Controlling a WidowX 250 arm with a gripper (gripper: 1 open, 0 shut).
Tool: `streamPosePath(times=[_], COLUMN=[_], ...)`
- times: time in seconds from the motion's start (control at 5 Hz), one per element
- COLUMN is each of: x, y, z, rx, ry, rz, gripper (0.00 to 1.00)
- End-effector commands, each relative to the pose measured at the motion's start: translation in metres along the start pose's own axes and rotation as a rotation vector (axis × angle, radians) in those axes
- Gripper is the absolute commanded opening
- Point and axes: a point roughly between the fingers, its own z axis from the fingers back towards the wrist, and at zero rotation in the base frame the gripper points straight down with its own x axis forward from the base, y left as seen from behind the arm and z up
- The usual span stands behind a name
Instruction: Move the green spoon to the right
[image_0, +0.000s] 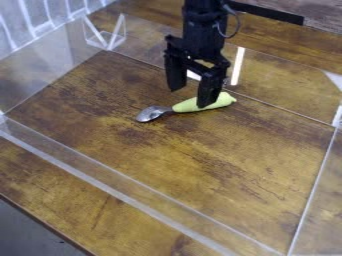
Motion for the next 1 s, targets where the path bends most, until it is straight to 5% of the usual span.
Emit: streamPosePath(times=[0.0,0.4,0.8], x=[-0.006,-0.012,-0.015], y=[0.010,0.040,0.045], z=[0.036,0.034,0.027], rx=[0.038,0.065,0.070], ry=[-0.096,-0.122,-0.121], rz=[-0.021,-0.036,-0.116], gripper=[1.00,1.00,1.00])
